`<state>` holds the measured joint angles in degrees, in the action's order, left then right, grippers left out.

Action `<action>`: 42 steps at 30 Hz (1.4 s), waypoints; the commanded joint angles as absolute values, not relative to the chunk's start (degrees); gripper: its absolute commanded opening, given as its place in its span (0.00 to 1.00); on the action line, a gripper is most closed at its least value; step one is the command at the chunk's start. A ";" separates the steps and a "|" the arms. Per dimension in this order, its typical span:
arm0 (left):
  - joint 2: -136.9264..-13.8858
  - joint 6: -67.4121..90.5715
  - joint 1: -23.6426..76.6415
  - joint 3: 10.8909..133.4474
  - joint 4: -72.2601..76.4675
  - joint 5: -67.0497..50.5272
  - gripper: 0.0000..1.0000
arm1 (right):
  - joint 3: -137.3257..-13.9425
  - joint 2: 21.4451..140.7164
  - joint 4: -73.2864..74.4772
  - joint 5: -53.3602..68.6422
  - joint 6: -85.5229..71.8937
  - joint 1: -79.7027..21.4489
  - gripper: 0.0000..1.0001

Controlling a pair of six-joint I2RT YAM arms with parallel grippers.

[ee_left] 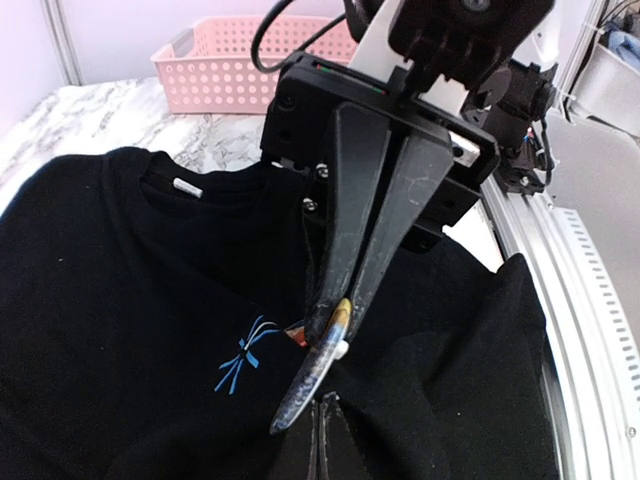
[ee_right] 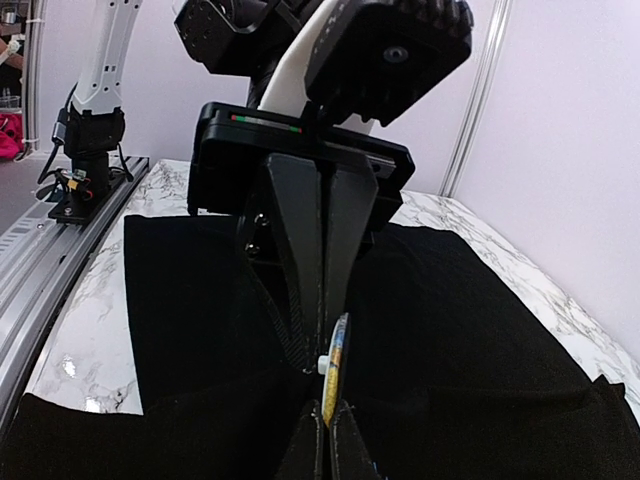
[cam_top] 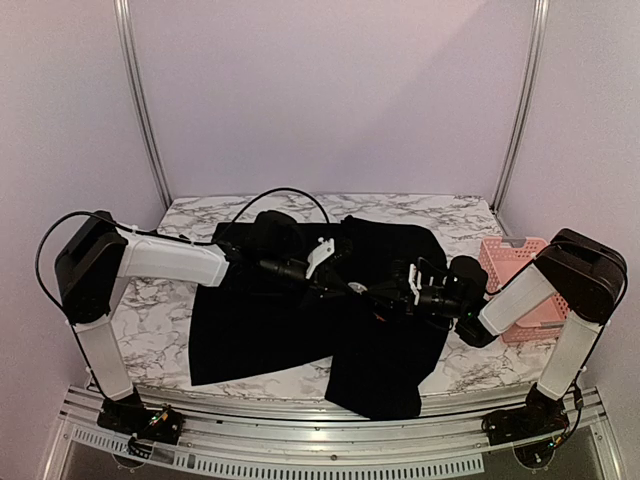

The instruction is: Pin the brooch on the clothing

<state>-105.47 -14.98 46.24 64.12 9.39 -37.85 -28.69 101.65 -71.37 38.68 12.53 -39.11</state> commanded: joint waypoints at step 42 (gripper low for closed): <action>-98.25 -35.49 45.06 68.16 -11.08 -40.96 0.51 | -30.82 100.88 -69.58 52.07 8.54 -37.87 0.00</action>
